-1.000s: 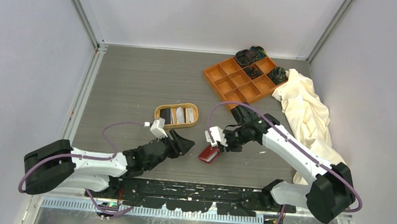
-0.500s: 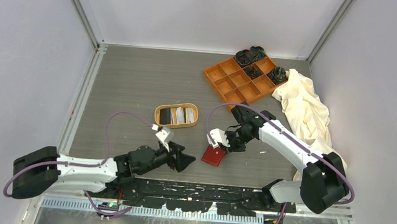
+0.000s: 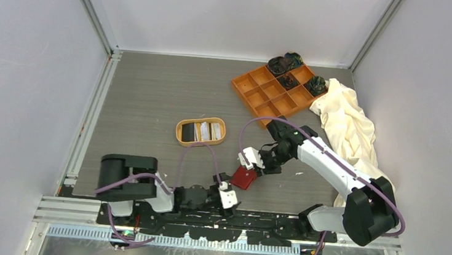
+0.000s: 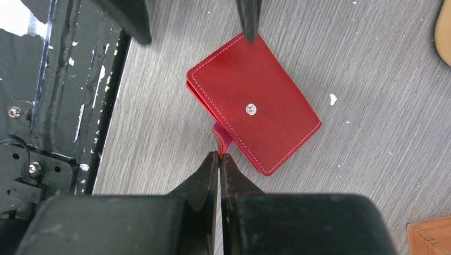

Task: Put the credit cards into the card holder
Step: Open the card holder at the center of the board.

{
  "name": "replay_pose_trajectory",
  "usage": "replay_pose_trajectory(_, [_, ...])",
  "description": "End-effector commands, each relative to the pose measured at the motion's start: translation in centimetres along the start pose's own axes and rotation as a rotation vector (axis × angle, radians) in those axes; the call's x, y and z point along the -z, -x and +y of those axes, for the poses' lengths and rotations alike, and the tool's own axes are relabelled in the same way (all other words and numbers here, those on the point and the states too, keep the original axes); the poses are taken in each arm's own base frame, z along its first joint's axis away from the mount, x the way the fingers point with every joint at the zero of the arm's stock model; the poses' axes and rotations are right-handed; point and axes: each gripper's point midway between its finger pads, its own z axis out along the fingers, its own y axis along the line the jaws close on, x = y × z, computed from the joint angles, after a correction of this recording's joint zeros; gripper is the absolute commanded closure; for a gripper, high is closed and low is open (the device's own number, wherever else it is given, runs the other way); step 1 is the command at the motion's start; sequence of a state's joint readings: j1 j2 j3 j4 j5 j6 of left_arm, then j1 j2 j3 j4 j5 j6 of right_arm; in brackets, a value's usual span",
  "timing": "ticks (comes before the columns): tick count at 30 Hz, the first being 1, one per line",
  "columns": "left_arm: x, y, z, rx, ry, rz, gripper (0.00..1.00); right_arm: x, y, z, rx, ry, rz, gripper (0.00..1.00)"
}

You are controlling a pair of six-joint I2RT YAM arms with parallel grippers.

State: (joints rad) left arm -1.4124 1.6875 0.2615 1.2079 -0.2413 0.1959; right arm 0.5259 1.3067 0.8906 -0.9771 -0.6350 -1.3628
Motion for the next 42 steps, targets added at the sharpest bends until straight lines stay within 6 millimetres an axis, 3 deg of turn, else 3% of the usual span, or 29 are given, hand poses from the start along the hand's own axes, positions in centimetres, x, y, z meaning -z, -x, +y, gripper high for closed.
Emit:
replay_pose_trajectory(1, [-2.8,6.2,2.2,-0.003,0.177,-0.198,0.12,0.7,1.3,0.1,0.042,-0.009,-0.050,0.92])
replay_pose_trajectory(6, [-3.4,6.3,3.0,0.055,0.238,-0.195,0.14,0.8,1.5,0.3,0.053,-0.001,-0.058,0.92])
replay_pose_trajectory(15, [-3.6,5.1,3.2,0.137,0.277,-0.170,0.35,0.7,1.5,0.4,0.059,0.003,-0.058,0.92])
replay_pose_trajectory(23, [-4.1,4.5,2.8,0.139,0.272,-0.153,0.34,0.6,1.4,0.4,0.058,0.008,-0.058,0.92])
replay_pose_trajectory(31, [-3.7,3.0,3.9,0.131,0.351,-0.108,0.35,0.6,1.4,0.5,0.054,0.012,-0.057,0.92])
replay_pose_trajectory(38, [-3.4,3.2,4.3,0.151,0.372,-0.113,0.54,0.6,1.4,0.5,0.056,0.013,-0.057,0.92])
replay_pose_trajectory(42, [-3.2,3.7,4.5,0.189,0.377,-0.130,0.56,0.6,1.3,0.5,0.058,0.013,-0.056,0.92])
